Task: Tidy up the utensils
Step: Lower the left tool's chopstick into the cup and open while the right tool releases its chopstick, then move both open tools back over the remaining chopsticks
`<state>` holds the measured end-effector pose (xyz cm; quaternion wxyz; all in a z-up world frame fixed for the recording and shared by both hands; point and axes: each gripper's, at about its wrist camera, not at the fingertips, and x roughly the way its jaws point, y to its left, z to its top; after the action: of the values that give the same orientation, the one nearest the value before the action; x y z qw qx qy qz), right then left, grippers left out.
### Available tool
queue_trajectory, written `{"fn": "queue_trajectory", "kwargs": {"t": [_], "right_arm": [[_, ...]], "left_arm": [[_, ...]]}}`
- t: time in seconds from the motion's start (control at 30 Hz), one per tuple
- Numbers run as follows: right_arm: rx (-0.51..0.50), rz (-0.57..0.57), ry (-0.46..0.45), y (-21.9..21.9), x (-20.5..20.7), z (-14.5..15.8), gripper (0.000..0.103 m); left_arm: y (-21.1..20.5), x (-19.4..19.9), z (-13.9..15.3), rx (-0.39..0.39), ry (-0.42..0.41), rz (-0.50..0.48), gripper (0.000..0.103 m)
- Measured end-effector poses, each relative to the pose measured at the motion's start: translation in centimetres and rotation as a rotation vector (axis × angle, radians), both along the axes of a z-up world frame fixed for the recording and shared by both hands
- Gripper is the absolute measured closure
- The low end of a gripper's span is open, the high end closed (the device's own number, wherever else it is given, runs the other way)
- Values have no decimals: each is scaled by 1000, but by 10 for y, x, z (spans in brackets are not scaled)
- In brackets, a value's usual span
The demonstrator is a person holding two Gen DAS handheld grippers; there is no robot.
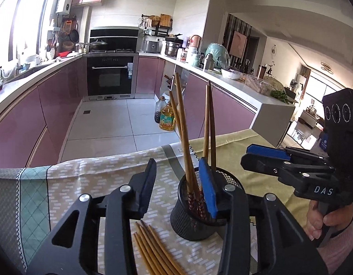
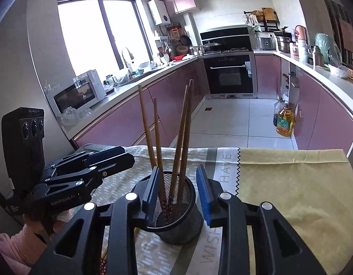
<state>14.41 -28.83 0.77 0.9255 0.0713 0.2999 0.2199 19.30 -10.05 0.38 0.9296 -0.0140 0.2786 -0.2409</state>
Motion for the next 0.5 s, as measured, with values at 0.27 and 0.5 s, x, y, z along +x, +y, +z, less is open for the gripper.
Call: {"fn": "queue_trajectory", "kwargs": {"t": [0.27,0.5], "right_arm": [[-33,157,22,33,-40,-18,63],[-55,207,183,66,-41,-71,63]], "left_arm": [[40,-40,-21,91,31,24,52],[63,-59,-67,141,161,62,50]]}}
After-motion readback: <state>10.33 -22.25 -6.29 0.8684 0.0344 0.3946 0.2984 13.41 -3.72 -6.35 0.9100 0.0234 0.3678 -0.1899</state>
